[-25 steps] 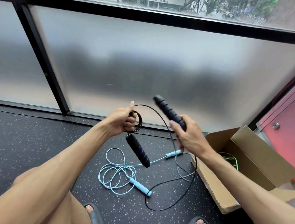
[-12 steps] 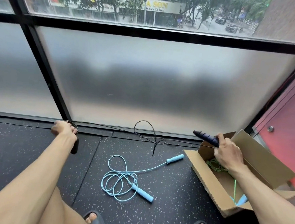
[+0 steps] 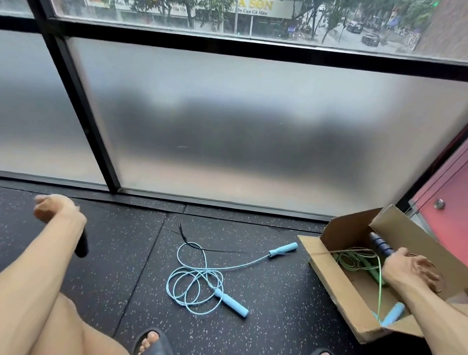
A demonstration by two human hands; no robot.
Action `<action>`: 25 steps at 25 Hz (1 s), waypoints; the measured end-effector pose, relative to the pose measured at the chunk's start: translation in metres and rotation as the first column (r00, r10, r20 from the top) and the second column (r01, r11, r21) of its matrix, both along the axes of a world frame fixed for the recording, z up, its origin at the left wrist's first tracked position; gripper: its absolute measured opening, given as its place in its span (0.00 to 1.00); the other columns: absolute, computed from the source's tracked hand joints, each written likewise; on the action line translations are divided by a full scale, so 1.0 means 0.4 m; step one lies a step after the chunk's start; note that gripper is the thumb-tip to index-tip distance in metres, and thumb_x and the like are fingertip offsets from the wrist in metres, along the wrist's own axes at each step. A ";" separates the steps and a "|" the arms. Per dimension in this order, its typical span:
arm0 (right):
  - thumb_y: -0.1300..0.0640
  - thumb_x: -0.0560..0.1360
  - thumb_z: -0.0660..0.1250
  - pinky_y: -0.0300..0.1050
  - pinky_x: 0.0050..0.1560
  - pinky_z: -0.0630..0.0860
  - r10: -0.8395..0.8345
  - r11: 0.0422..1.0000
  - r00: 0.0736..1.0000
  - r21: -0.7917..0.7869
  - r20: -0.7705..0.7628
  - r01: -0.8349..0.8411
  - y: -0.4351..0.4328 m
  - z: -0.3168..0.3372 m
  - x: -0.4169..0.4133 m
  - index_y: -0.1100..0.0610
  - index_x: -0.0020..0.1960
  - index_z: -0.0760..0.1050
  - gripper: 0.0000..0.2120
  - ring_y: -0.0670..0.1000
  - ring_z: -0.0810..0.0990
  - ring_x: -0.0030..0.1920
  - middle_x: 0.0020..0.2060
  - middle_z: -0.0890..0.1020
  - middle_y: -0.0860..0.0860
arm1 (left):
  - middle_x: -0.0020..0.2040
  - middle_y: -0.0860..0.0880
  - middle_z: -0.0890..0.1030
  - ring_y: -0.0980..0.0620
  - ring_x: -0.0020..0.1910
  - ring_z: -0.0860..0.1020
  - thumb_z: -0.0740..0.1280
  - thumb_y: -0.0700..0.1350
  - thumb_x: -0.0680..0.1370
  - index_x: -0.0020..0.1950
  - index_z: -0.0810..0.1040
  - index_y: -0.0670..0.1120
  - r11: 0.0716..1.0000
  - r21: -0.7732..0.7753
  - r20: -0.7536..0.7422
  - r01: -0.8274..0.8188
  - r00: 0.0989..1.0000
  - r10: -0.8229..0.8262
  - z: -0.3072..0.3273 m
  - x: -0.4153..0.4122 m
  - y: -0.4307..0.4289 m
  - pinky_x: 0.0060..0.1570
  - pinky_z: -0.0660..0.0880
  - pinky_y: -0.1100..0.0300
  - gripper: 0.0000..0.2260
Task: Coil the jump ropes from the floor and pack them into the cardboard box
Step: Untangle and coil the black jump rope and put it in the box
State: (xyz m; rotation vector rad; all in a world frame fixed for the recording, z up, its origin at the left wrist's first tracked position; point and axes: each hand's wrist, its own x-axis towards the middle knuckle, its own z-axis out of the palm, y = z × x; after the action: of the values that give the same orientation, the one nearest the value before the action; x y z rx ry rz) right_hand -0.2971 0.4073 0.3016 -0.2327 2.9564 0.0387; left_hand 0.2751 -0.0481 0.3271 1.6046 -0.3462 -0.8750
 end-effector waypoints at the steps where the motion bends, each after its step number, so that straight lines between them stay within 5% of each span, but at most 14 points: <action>1: 0.59 0.78 0.58 0.76 0.67 0.59 0.043 0.999 0.999 0.017 0.012 -0.044 -0.006 0.010 0.017 0.61 0.71 0.61 0.22 0.78 0.59 0.69 0.71 0.59 0.70 | 0.47 0.57 0.73 0.62 0.36 0.72 0.45 0.53 0.82 0.46 0.69 0.58 0.995 -0.005 -0.100 0.104 0.990 -0.103 -0.011 -0.010 0.002 0.37 0.70 0.62 0.14; 6: 0.54 0.79 0.55 0.65 0.62 0.70 0.522 0.848 0.850 0.064 0.070 -0.526 -0.097 -0.038 0.159 0.55 0.64 0.63 0.15 0.64 0.72 0.64 0.62 0.72 0.59 | 0.16 0.55 0.62 0.57 0.13 0.57 0.53 0.43 0.80 0.32 0.62 0.48 0.897 -0.058 -0.142 0.438 0.886 -0.442 0.076 -0.181 0.107 0.18 0.51 0.71 0.16; 12: 0.47 0.78 0.61 0.51 0.54 0.76 0.759 0.636 0.625 -0.001 0.184 -0.772 -0.189 -0.032 0.257 0.53 0.60 0.72 0.14 0.58 0.79 0.54 0.55 0.80 0.54 | 0.18 0.56 0.62 0.58 0.14 0.57 0.54 0.46 0.84 0.34 0.66 0.47 0.647 -0.106 -0.135 0.755 0.634 -0.762 0.091 -0.357 0.242 0.17 0.55 0.68 0.18; 15: 0.45 0.78 0.59 0.52 0.52 0.79 0.823 0.549 0.550 0.052 0.143 -0.834 -0.234 -0.010 0.280 0.53 0.55 0.73 0.14 0.54 0.80 0.49 0.51 0.82 0.53 | 0.19 0.55 0.61 0.57 0.16 0.57 0.54 0.48 0.85 0.35 0.68 0.45 0.471 -0.119 -0.103 0.874 0.461 -0.882 0.097 -0.418 0.300 0.19 0.55 0.64 0.19; 18: 0.47 0.80 0.60 0.58 0.64 0.74 0.846 0.523 0.531 -0.267 0.047 -0.810 -0.279 0.027 0.310 0.53 0.72 0.61 0.23 0.56 0.77 0.63 0.67 0.74 0.55 | 0.20 0.55 0.59 0.56 0.17 0.56 0.53 0.48 0.85 0.36 0.68 0.45 0.283 -0.096 -0.056 0.954 0.278 -0.959 0.106 -0.455 0.343 0.22 0.54 0.64 0.19; 20: 0.48 0.79 0.64 0.58 0.72 0.66 0.869 0.412 0.494 -0.498 -0.038 -0.763 -0.306 0.075 0.351 0.51 0.78 0.51 0.33 0.55 0.69 0.71 0.75 0.65 0.56 | 0.22 0.54 0.59 0.56 0.19 0.56 0.53 0.49 0.85 0.35 0.69 0.45 0.143 -0.085 -0.057 0.986 0.138 -0.989 0.119 -0.482 0.375 0.22 0.54 0.63 0.19; 23: 0.48 0.78 0.67 0.53 0.75 0.61 0.885 0.277 0.454 -0.672 -0.099 -0.687 -0.350 0.138 0.439 0.49 0.80 0.46 0.40 0.52 0.66 0.73 0.76 0.62 0.55 | 0.23 0.54 0.59 0.56 0.20 0.55 0.53 0.50 0.85 0.35 0.69 0.46 -0.045 -0.088 -0.086 0.995 -0.053 -0.995 0.136 -0.519 0.426 0.24 0.52 0.61 0.19; 25: 0.52 0.79 0.66 0.49 0.74 0.63 0.889 0.243 0.448 -0.737 -0.090 -0.630 -0.372 0.151 0.482 0.51 0.79 0.51 0.35 0.52 0.68 0.72 0.73 0.68 0.55 | 0.23 0.54 0.57 0.56 0.21 0.54 0.52 0.50 0.85 0.35 0.68 0.45 -0.167 -0.131 -0.117 0.977 -0.182 -0.976 0.149 -0.543 0.457 0.25 0.50 0.60 0.20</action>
State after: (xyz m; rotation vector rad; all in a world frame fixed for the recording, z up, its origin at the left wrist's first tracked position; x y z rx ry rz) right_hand -0.1043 0.2586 0.3619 -1.6296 1.9858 -0.9012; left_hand 0.0578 0.1348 0.3865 0.8742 -1.6794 -2.2365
